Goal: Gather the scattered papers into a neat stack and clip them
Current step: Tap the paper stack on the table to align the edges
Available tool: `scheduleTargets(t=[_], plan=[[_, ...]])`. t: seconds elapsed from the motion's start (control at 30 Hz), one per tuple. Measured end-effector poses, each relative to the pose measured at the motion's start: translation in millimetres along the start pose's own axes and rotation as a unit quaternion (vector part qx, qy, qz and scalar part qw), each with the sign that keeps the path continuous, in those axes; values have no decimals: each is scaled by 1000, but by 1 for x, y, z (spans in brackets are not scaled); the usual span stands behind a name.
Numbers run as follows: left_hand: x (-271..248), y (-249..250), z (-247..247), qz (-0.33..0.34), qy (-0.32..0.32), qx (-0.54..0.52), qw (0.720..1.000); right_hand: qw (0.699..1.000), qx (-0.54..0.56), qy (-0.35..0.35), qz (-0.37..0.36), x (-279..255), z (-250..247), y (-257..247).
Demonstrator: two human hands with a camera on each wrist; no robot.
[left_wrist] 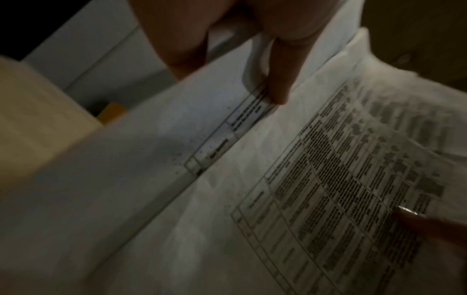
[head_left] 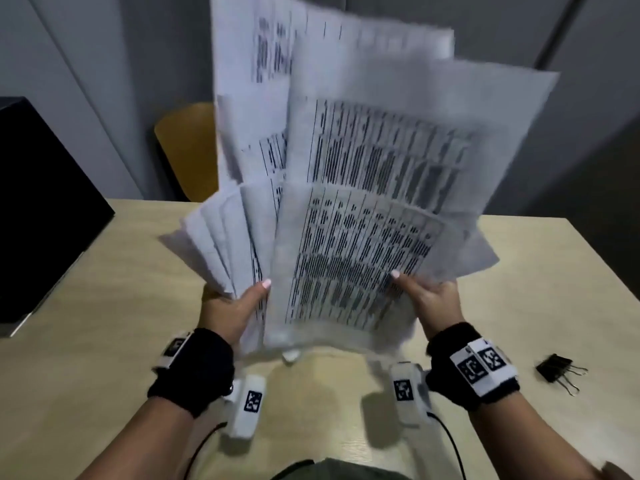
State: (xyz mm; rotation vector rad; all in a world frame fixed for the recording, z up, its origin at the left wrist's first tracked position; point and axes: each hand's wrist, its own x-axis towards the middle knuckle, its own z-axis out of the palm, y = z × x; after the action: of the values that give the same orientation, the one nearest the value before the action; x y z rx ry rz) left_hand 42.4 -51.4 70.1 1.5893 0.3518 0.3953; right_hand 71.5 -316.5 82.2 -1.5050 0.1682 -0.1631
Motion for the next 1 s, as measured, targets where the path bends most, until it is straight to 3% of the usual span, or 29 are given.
scheduleTargets(t=[0.1,0.2,0.3,0.43,0.5,0.67,0.77,0.9,1.0], plan=[[2,18,-7,96,-42,11,994,999,29,-8,-18,1,-3,-10],[2,8,-18,39,-110,-1,993,999,45,-12,5,-4,-12,7],[-9,1,-12,16,-129,18,991,999,45,-17,18,-10,-10,19],[-16,6,9,3,-59,-42,997,998,55,-6,3,-10,-4,21],[-9,6,5,26,-36,-31,999,997,66,-24,-13,-8,-6,18],[-7,-3,-16,24,-127,-16,991,998,-6,-58,-15,-9,-23,22],[-11,-9,-7,10,-128,-23,992,999,-2,-46,3,-6,-20,26],[-6,-9,2,19,-71,-13,997,998,10,-63,-4,-5,-17,20],[-3,-13,-14,33,-103,-57,992,997,21,-74,9,-9,-33,22]])
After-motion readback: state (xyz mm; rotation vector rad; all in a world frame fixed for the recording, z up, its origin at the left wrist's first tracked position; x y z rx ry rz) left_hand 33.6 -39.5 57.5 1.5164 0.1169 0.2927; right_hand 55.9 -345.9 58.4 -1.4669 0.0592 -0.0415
